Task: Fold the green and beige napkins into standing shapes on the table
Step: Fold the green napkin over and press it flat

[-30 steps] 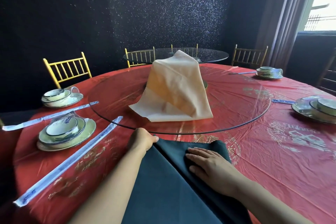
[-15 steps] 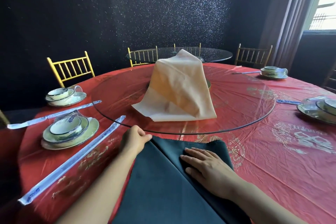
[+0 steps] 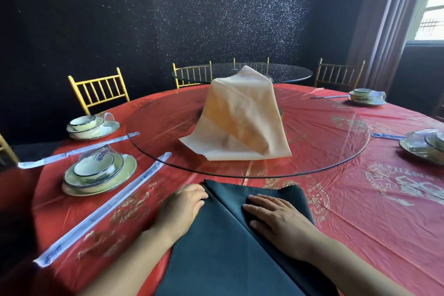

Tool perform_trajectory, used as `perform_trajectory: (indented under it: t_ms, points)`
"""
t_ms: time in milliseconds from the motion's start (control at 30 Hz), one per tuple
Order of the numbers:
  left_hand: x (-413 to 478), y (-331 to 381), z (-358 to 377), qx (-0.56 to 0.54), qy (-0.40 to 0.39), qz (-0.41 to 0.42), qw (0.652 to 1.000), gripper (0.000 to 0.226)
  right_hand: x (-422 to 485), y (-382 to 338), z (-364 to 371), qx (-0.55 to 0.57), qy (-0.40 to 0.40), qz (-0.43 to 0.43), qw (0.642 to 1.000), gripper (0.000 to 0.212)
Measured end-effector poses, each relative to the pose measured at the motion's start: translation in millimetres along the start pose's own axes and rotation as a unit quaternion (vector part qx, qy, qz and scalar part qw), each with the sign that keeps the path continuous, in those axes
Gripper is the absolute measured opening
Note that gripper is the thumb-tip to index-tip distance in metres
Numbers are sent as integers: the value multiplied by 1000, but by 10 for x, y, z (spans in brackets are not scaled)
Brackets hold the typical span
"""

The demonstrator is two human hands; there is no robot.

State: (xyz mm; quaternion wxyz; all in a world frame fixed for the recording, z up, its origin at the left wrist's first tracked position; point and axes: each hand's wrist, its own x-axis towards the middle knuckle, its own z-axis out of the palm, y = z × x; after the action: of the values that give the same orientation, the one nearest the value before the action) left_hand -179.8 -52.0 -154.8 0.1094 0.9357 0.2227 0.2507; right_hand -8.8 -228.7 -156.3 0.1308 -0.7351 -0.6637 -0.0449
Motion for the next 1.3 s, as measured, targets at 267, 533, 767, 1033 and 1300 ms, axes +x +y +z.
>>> perform_trajectory:
  t_ms: [267,533,767,1033,1300]
  points:
    - [64,57,-88,12,-53,-13,998,42,-35,-42,-20,-18,1,32,999,63]
    - [136,124,-130,88,-143,26,985,45,-23,-27,-57,26,-30,19,999,107]
    - [218,445,-136,179,-209,-79,958,43,-126,-20,-99,4,-58,82,995,124]
    - [132,942,9,15,-199,15,980,59,-138,-31,-86,5,-59,80,995,122]
    - [-70,986,198,111,-301,95,942,96,-143,54,-196,75,-98,73,990,76]
